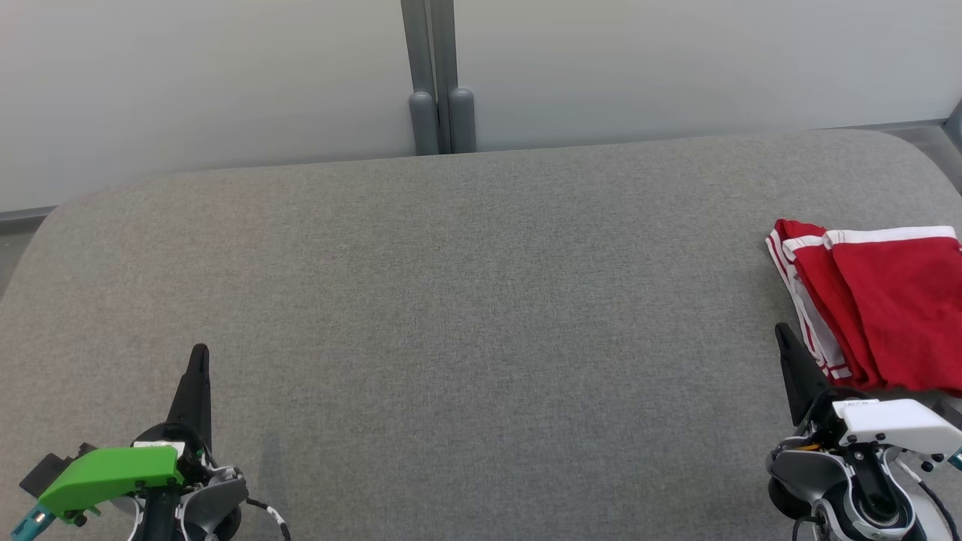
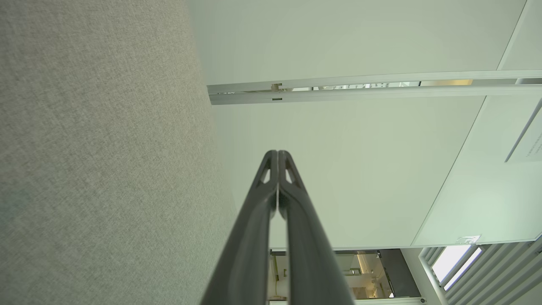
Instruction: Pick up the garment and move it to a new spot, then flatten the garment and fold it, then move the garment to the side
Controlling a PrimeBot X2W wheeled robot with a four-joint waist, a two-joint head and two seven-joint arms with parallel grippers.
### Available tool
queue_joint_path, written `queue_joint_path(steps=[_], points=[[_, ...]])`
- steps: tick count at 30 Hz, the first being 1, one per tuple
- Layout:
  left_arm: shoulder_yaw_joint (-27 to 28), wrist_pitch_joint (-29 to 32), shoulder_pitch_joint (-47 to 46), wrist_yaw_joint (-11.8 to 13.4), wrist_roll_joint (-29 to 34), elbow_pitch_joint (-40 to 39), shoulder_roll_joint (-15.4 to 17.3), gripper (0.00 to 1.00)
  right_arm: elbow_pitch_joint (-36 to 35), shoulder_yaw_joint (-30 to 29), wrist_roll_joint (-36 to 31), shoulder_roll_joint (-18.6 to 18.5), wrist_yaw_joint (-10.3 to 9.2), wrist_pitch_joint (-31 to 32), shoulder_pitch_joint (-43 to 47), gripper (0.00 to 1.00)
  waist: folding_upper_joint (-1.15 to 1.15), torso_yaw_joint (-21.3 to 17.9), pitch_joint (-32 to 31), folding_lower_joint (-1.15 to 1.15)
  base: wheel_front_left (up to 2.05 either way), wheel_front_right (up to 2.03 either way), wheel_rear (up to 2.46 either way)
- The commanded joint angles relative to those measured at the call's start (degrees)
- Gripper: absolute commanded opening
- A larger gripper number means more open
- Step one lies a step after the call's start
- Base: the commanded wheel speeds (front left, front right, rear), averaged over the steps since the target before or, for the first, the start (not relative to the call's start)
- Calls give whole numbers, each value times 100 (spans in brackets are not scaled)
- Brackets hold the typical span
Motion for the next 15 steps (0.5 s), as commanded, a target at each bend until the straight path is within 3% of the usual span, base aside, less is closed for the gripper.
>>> queue_joint_path(steps=[1, 15], points=[[15, 20, -62, -32, -2, -10, 2, 0, -31, -7, 34, -6, 0, 22, -2, 0, 0, 0, 0, 0, 0, 0, 0], [14, 20, -61, -32, -3, -11, 3, 0, -31, -5, 36, -6, 0, 21, -2, 0, 0, 0, 0, 0, 0, 0, 0]])
